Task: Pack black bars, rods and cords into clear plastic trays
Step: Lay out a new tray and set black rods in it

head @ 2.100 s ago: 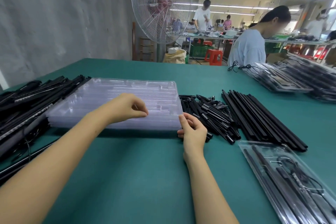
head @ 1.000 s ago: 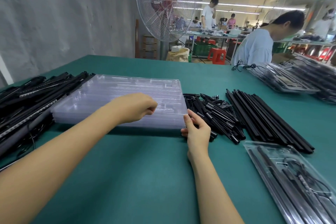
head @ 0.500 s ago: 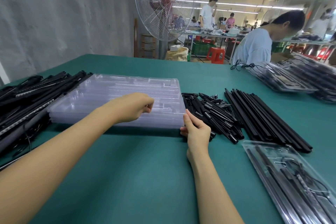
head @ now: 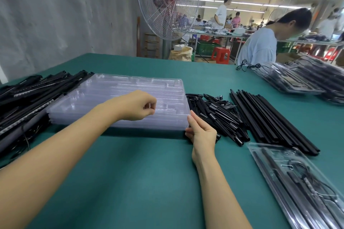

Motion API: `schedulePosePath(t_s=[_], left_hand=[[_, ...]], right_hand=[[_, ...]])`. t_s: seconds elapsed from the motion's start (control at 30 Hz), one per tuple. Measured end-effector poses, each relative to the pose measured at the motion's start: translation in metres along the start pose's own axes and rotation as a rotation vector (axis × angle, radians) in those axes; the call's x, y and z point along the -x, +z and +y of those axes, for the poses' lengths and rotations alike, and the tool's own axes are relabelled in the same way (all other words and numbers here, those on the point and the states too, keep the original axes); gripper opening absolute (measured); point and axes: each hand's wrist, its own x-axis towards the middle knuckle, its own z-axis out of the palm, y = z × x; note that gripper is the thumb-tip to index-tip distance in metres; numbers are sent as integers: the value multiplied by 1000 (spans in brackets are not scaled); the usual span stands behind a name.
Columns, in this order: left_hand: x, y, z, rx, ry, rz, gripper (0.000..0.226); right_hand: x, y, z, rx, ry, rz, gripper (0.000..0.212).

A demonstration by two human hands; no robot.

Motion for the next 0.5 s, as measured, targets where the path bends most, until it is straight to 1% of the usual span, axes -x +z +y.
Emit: schedulePosePath(t_s=[0.13, 0.2, 0.33, 0.5], left_hand=[[-4, 4, 17, 69, 48, 81, 10], [-11, 7, 32, 101, 98, 118, 13], [-27, 16, 61, 109, 164, 107, 15], [-36, 18, 74, 78, 156, 94, 10]], right_hand=[[0, 0, -1, -9, 2, -8, 18], [0, 1, -1, -11, 2, -5, 18], [0, 0, 0, -15, 14, -9, 20], [-2, -1, 0, -31, 26, -24, 21]])
